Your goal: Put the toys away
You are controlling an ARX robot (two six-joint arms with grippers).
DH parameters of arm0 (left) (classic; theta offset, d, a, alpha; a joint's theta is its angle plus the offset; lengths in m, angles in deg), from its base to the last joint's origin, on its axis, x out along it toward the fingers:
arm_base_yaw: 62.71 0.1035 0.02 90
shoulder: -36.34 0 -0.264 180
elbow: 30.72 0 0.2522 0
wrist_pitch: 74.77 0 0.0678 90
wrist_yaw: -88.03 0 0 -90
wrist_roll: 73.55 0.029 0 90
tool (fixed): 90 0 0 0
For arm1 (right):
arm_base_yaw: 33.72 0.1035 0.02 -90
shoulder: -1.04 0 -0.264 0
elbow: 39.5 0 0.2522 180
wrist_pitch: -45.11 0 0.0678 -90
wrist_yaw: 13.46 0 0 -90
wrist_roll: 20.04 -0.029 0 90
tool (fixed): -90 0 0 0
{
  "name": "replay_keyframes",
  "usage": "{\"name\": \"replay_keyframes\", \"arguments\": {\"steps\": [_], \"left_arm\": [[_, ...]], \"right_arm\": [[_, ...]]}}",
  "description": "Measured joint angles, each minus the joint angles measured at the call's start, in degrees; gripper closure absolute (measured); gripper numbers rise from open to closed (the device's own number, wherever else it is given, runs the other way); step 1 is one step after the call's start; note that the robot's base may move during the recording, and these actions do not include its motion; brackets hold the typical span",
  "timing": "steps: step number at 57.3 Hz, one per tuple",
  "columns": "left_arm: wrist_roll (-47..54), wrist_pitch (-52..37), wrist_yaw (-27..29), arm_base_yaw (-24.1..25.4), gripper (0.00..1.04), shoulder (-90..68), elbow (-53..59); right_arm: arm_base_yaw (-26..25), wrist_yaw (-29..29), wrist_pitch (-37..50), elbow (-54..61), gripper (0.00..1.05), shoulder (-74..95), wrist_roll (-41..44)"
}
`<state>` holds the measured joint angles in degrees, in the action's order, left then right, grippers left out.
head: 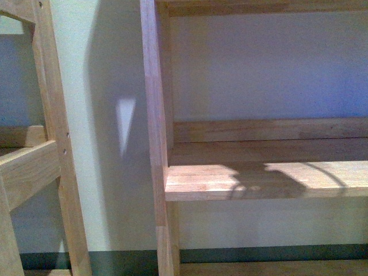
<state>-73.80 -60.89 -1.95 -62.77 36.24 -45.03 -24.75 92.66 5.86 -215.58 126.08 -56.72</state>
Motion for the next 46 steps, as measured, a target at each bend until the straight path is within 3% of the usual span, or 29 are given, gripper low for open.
{"name": "replay_keyframes", "arguments": {"steps": [12,16,29,46], "left_arm": [[0.0,0.0,0.0,0.0,0.06,0.0,0.0],[0.0,0.0,0.0,0.02,0.06,0.0,0.0],[0.0,0.0,0.0,0.0,0.06,0.0,0.0],[0.0,0.0,0.0,0.0,0.06,0.0,0.0]], "right_arm": [[0.17,0.26,2.29,3.17,0.51,-0.79,0.44],[0.44,0.68,4.61,8.35,0.34,-3.1,1.68],[0.59,0.79,5.4,11.41,0.02,-6.62,4.48],[-0.66,0.44,6.47,18.49,0.0,-16.13,5.35]]}}
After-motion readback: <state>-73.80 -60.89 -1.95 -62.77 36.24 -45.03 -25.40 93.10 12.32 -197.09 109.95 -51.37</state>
